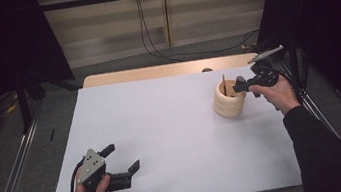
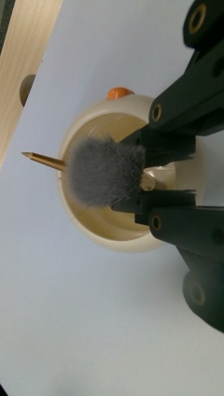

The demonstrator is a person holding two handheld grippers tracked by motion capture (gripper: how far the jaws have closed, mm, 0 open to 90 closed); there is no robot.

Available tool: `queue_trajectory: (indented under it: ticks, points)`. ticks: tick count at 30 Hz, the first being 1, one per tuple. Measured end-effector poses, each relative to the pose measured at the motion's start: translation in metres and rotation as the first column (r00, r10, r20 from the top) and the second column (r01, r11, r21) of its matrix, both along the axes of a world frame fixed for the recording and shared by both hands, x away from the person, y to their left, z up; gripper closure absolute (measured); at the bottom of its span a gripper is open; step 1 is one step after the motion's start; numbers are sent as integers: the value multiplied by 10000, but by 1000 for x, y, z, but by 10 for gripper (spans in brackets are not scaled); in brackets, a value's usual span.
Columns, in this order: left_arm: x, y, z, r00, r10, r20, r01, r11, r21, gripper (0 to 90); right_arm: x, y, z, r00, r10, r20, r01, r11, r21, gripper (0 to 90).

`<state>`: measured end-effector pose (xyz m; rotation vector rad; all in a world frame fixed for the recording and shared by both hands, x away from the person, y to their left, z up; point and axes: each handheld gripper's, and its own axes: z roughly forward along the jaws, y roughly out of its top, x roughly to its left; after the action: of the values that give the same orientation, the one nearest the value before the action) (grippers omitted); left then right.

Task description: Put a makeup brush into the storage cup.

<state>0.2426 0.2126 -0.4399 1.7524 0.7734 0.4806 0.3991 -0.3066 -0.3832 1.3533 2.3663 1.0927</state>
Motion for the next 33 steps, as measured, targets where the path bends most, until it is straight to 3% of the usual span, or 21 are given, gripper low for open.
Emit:
queue_trajectory:
  ticks: [8,22,26,33]
  points:
    - [0,0,0,10000,10,-15,-10,10000,20,15,-2,-2,-6,10000,-60,16,59,9997,249,765]
    - [0,0,0,10000,51,-2,-51,10000,48,15,-4,-2,-7,9983,-262,521,231,9979,603,680]
    - [1,0,0,10000,57,21,-57,10000,41,14,-5,0,-7,9977,-262,623,214,9969,755,597]
    - [2,-1,0,10000,66,-57,-66,10000,-41,15,-10,1,-11,9934,-524,1020,431,9949,915,365]
